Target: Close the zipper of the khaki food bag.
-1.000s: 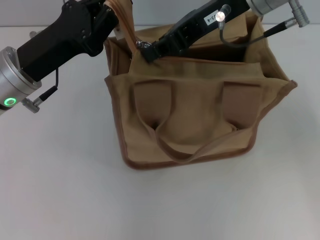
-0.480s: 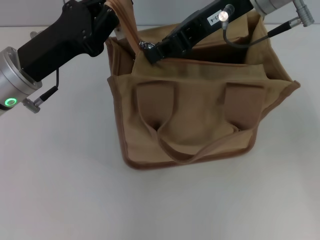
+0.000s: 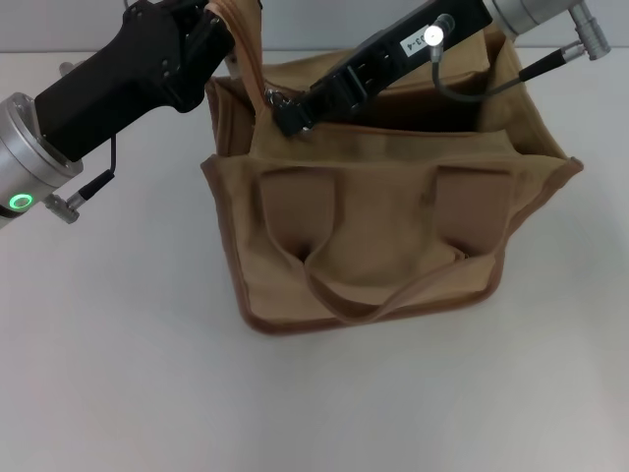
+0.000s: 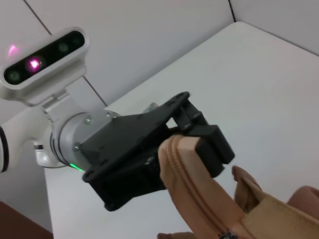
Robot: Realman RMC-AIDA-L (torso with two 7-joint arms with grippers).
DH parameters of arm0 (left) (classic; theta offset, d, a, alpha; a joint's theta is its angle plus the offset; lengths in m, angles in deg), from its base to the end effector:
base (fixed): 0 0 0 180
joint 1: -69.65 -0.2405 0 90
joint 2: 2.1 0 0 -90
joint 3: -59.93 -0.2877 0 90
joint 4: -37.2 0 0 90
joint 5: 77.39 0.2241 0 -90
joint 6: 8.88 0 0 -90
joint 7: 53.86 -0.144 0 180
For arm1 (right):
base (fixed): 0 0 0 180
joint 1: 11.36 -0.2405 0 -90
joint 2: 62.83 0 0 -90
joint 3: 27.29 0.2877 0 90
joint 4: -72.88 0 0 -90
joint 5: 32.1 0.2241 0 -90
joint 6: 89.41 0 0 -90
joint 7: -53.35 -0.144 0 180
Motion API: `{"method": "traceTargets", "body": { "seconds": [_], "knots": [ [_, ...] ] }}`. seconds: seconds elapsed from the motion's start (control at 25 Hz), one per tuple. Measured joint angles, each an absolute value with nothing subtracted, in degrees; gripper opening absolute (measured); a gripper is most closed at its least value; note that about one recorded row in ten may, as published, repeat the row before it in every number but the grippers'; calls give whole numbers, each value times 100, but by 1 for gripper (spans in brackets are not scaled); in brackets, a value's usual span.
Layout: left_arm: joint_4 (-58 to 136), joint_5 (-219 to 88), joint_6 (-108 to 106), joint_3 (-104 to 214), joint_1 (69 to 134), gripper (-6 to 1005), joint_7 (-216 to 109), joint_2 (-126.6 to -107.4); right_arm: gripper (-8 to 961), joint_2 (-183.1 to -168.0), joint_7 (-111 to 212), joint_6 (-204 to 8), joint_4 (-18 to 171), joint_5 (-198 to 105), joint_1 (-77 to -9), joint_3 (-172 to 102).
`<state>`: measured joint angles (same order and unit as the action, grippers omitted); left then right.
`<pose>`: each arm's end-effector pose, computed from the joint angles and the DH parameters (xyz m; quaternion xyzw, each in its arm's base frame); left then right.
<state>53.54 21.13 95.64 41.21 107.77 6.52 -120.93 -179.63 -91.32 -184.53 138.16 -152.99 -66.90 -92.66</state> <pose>-0.2346 0.3635 0.0007 -0.8121 -0.1149 -0.5462 0.1704 0.0492 0.4212 0.0009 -0.9602 0.2756 0.0457 0.0024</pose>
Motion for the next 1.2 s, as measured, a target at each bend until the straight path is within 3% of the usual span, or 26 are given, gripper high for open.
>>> {"method": "traceTargets", "body": {
  "seconds": [0.96, 1.2],
  "knots": [
    [5355, 2116, 9570, 4114, 10770, 29, 668, -12093, 106, -17930, -9300, -18616, 13932, -15323, -6705, -9136],
    [5355, 2116, 9570, 4112, 10771, 29, 668, -12092, 261, -17946, -9317, -18616, 13908, -15319, -6728, -9169]
  ]
}}
